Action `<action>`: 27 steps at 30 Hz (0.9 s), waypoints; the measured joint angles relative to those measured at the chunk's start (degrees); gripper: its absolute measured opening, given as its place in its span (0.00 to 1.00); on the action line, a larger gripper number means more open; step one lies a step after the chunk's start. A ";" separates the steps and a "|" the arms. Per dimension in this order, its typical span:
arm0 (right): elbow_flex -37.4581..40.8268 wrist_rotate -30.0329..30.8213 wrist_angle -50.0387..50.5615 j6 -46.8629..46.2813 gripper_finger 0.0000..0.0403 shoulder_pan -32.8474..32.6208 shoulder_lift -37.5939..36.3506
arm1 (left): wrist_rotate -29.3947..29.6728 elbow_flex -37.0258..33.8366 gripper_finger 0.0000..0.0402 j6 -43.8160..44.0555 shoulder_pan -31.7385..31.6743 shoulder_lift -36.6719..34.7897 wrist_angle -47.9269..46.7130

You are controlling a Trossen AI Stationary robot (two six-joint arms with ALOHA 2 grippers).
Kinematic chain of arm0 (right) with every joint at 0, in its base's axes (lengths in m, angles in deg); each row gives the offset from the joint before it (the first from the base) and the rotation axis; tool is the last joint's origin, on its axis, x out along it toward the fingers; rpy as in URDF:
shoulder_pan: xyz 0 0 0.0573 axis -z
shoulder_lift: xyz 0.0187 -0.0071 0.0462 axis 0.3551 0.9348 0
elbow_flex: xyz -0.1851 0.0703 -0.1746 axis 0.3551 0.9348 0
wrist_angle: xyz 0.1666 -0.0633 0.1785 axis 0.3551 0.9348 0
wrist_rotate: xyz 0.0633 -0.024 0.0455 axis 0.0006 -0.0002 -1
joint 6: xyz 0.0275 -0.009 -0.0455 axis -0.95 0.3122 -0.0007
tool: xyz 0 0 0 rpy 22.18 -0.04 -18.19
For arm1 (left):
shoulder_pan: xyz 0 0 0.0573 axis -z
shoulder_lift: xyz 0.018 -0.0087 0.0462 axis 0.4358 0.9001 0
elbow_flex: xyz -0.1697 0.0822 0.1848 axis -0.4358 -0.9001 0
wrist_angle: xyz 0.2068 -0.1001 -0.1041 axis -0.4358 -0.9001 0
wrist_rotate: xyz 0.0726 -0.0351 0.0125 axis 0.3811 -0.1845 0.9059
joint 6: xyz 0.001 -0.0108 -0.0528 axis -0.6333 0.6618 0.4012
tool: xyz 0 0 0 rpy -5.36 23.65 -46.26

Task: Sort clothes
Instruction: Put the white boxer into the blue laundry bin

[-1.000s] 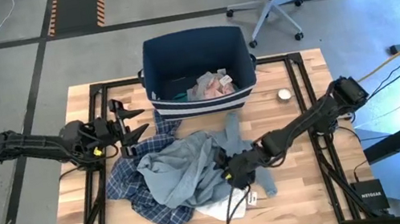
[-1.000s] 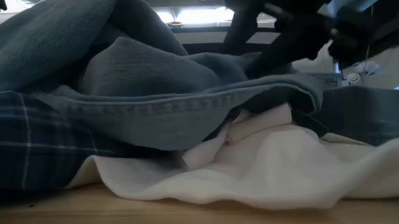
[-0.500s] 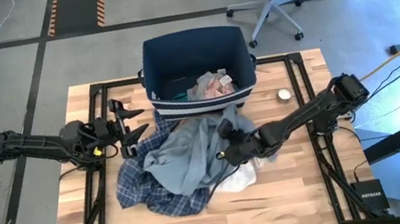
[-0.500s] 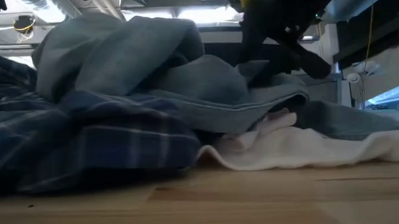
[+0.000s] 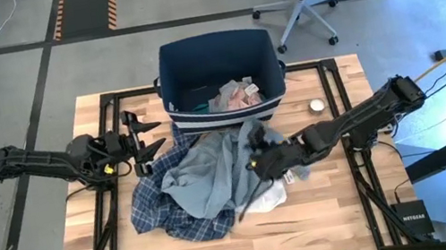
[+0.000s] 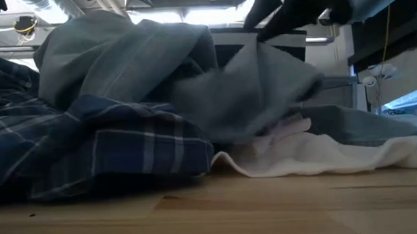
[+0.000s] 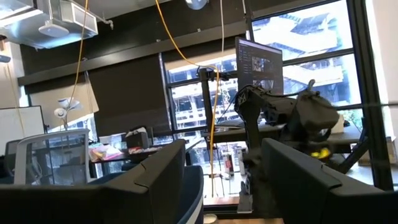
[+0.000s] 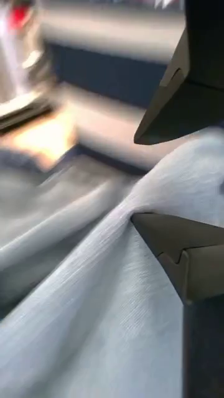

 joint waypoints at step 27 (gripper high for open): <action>0.11 -15.62 -12.65 3.79 0.52 -0.67 16.04 | 0.00 0.00 0.52 -0.23 0.01 0.00 -0.01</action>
